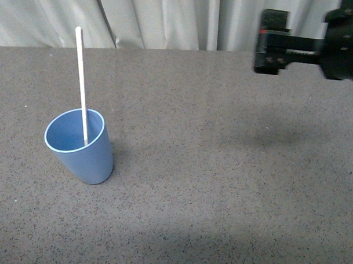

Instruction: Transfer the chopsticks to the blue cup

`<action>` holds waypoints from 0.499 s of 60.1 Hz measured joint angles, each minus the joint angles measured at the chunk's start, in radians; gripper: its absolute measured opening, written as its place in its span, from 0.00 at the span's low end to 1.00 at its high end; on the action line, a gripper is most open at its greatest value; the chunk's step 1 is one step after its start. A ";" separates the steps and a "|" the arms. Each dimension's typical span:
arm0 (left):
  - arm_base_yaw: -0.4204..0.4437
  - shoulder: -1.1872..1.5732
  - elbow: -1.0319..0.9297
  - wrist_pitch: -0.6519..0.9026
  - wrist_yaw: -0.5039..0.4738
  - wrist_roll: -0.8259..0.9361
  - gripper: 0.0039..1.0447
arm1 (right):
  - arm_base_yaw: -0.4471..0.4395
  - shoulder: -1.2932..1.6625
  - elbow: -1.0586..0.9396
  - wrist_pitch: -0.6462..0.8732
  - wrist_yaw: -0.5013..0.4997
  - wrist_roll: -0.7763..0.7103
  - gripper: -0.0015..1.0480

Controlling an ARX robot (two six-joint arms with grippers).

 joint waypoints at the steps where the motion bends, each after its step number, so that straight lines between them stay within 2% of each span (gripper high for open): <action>1: 0.000 0.000 0.000 0.000 0.000 0.000 0.94 | -0.016 -0.023 -0.020 -0.002 0.013 -0.013 0.91; 12: 0.000 0.000 0.000 0.000 0.000 0.000 0.94 | -0.158 -0.235 -0.183 0.007 0.097 -0.135 0.91; 15: 0.000 0.000 0.000 0.000 0.000 0.000 0.94 | -0.199 -0.285 -0.243 0.063 0.077 -0.167 0.90; 18: 0.000 0.001 0.000 0.000 0.000 0.000 0.94 | -0.245 -0.290 -0.328 0.273 -0.024 -0.179 0.82; 23: 0.000 -0.001 0.000 0.000 0.000 0.000 0.94 | -0.271 -0.300 -0.439 0.519 -0.076 -0.190 0.68; 30: 0.000 0.000 0.000 0.000 0.000 0.000 0.94 | -0.272 -0.392 -0.504 0.574 -0.089 -0.199 0.48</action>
